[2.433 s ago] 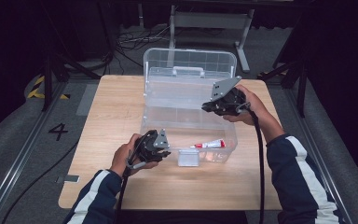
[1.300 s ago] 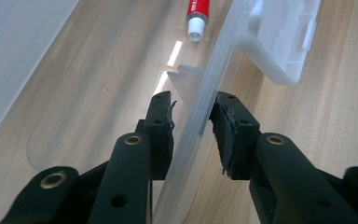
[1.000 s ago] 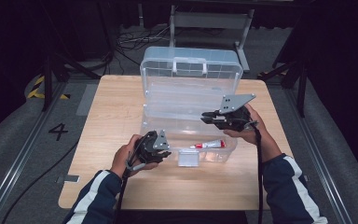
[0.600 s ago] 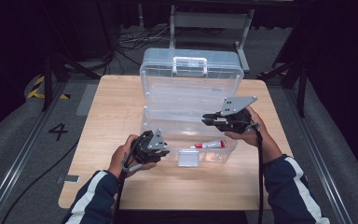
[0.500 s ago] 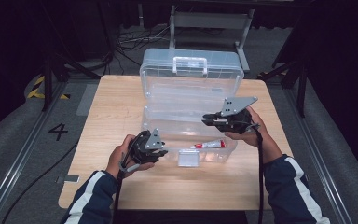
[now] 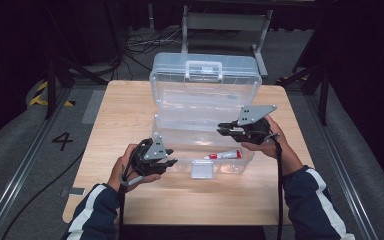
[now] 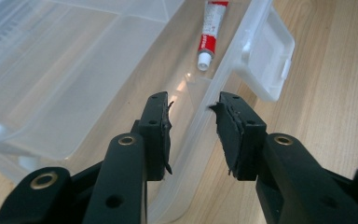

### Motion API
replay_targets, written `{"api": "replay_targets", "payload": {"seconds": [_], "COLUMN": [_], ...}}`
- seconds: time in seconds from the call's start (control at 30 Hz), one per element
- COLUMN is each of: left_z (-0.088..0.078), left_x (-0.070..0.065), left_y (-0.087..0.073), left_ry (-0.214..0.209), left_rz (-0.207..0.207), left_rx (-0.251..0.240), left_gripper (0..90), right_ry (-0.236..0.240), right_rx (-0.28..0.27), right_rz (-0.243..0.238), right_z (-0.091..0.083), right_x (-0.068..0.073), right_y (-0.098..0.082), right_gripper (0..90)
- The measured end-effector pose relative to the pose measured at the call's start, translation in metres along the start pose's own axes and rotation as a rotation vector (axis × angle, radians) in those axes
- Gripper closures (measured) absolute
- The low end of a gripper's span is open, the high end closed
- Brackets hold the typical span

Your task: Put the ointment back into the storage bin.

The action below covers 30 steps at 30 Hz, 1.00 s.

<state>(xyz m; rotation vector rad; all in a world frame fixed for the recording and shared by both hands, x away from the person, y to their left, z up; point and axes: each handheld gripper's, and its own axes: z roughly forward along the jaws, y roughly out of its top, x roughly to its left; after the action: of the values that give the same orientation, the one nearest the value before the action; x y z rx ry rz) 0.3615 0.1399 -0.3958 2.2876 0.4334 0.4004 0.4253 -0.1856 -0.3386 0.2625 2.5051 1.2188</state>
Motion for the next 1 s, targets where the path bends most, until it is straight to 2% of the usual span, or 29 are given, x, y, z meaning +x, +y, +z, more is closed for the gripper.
{"api": "replay_targets", "payload": {"seconds": [0.13, 0.17, 0.3, 0.37, 0.4, 0.43, 0.53, 0.6, 0.63, 0.67, 0.7, 0.73, 0.77, 0.8, 0.83, 0.87, 0.93, 0.97, 1.0], "left_z": [-0.012, -0.012, -0.027, -0.033, -0.033, -0.035, -0.038, -0.039, -0.039, -0.038, -0.036, -0.036, -0.036, -0.036, -0.036, -0.036, -0.037, -0.038, -0.038], "left_x": [0.006, 0.006, 0.015, 0.021, 0.021, 0.024, 0.038, 0.048, 0.048, 0.054, 0.064, 0.064, 0.069, 0.078, 0.078, 0.088, 0.096, 0.101, 0.101], "left_y": [-0.006, -0.006, -0.014, -0.018, -0.018, -0.02, -0.026, -0.027, -0.027, -0.026, -0.023, -0.023, -0.021, -0.017, -0.017, -0.013, -0.007, -0.005, -0.005], "left_ry": [0.044, 0.044, 0.085, 0.13, 0.13, 0.152, 0.255, 0.255, 0.255, 0.253, 0.245, 0.245, 0.252, 0.268, 0.268, 0.26, 0.274, 0.277, 0.277], "left_rz": [-0.022, -0.022, -0.067, -0.101, -0.101, -0.115, -0.169, -0.205, -0.205, -0.227, -0.226, -0.226, -0.23, -0.236, -0.236, -0.265, -0.255, -0.263, -0.263], "left_rx": [0.003, 0.003, -0.027, -0.041, -0.041, -0.046, -0.035, -0.071, -0.071, -0.088, -0.096, -0.096, -0.104, -0.125, -0.125, -0.167, -0.171, -0.182, -0.182], "left_gripper": [59.1, 57.6, 53.3, 51.5, 51.4, 51.4, 57.7, 62.5, 65.7, 65.7, 72.2, 77.5, 77.5, 83.6, 87.0, 89.9, 90.0, 90.0, 90.0], "right_ry": [0.001, 0.001, 0.001, 0.002, 0.002, 0.002, 0.001, 0.002, 0.002, 0.002, 0.003, 0.003, 0.003, 0.004, 0.004, 0.006, 0.006, 0.007, 0.007], "right_rx": [-0.001, -0.001, -0.003, -0.003, -0.003, -0.002, 0.0, 0.001, 0.001, 0.001, 0.002, 0.002, 0.002, 0.003, 0.003, 0.004, 0.004, 0.004, 0.004], "right_rz": [0.001, 0.001, 0.002, 0.0, 0.0, 0.0, 0.0, -0.002, -0.002, -0.002, -0.002, -0.002, -0.001, -0.003, -0.003, -0.005, -0.007, -0.006, -0.006], "right_z": [0.0, 0.0, 0.0, 0.0, 0.0, 0.0, 0.0, 0.001, 0.001, 0.001, 0.001, 0.001, 0.001, 0.001, 0.001, 0.001, 0.001, 0.001, 0.001], "right_x": [0.0, 0.0, 0.001, 0.001, 0.001, 0.001, 0.001, 0.001, 0.001, 0.001, 0.002, 0.002, 0.002, 0.002, 0.002, 0.002, 0.002, 0.002, 0.002], "right_y": [0.0, 0.0, -0.001, -0.001, -0.001, -0.001, -0.001, 0.0, 0.0, 0.0, 0.0, 0.0, 0.0, 0.0, 0.0, 0.0, 0.0, -0.001, -0.001], "right_gripper": [80.6, 80.6, 80.6, 80.6, 80.6, 80.5, 80.4, 80.4, 80.4, 80.4, 80.3, 80.3, 80.2, 80.3, 80.3, 80.2, 80.2, 80.2, 80.2]}}
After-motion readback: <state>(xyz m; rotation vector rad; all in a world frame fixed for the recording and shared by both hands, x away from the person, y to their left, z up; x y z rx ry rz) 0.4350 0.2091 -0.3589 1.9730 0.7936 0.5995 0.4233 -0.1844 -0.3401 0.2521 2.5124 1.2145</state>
